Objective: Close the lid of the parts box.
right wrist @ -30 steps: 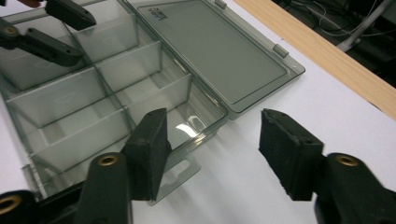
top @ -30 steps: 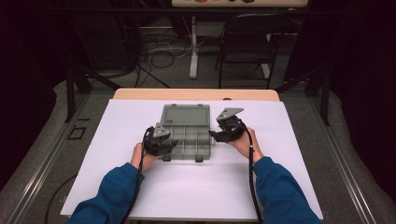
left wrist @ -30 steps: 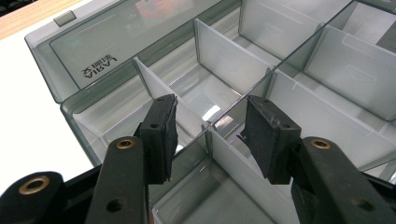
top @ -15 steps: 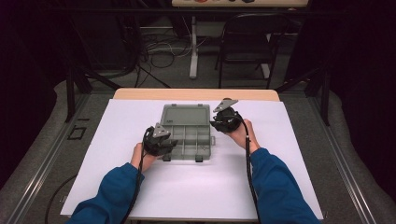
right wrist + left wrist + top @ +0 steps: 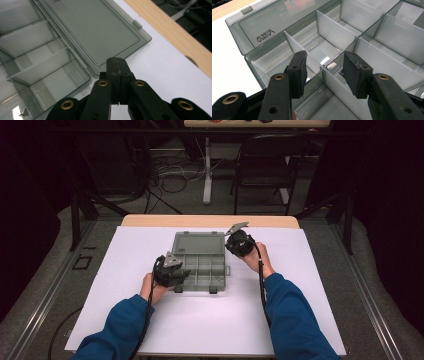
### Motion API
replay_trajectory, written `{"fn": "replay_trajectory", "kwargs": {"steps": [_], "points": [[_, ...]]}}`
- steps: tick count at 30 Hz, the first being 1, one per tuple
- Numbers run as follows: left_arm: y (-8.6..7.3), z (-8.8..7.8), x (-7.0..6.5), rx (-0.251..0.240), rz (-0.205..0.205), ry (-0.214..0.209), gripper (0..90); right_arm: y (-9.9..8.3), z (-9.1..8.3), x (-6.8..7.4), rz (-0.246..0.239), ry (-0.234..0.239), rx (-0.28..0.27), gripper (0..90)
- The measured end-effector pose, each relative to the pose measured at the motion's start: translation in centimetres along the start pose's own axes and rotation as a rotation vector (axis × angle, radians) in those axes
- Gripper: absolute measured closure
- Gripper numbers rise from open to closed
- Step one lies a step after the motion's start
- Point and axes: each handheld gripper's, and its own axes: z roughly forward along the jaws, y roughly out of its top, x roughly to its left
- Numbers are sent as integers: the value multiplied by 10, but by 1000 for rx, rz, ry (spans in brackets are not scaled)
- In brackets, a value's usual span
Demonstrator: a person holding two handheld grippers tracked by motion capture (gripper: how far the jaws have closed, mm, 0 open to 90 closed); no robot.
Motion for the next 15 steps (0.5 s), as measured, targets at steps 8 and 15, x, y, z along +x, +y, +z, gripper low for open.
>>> {"fn": "replay_trajectory", "kwargs": {"steps": [8, 15], "points": [[0, 0, 0, -2, -3, 0, 543, -5, 18, -5, 33, -6, 56, 900], [0, 0, 0, 0, 0, 1, 544, -8, 27, -4, 38, -1, 120, 900]]}}
